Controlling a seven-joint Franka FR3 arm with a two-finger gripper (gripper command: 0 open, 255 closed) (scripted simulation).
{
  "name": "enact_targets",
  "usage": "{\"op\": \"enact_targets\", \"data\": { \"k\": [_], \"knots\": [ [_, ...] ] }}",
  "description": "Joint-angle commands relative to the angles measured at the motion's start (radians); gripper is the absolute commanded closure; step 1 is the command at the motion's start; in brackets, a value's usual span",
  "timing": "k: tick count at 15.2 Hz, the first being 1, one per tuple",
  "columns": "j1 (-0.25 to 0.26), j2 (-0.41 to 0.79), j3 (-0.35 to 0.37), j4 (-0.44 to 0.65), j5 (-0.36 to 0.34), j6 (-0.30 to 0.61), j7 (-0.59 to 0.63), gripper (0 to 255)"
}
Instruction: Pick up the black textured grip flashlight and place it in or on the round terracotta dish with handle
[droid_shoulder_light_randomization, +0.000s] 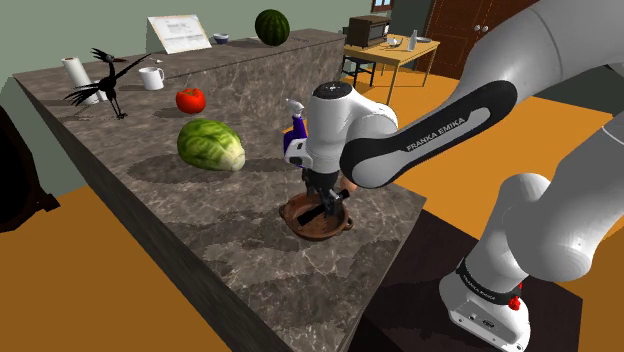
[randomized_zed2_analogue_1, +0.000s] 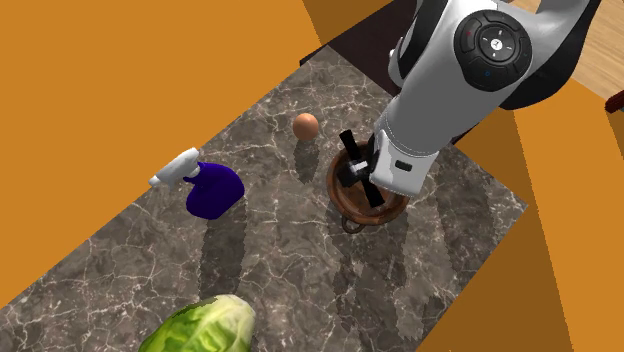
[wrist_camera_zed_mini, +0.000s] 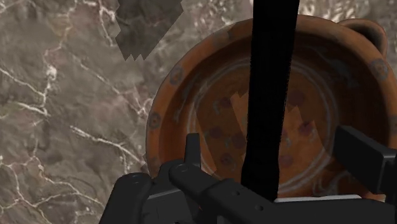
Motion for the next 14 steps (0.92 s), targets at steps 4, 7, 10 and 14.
{"op": "enact_targets", "data": {
  "k": [4,7,10,14],
  "knots": [
    [0.007,-0.044,0.001,0.030,0.015,-0.073,-0.010,0],
    [0.012,-0.078,0.002,0.061,0.026,-0.139,-0.017,0],
    [0.012,-0.078,0.002,0.061,0.026,-0.139,-0.017,0],
    [0.012,-0.078,0.002,0.061,0.026,-0.139,-0.017,0]
  ]
}}
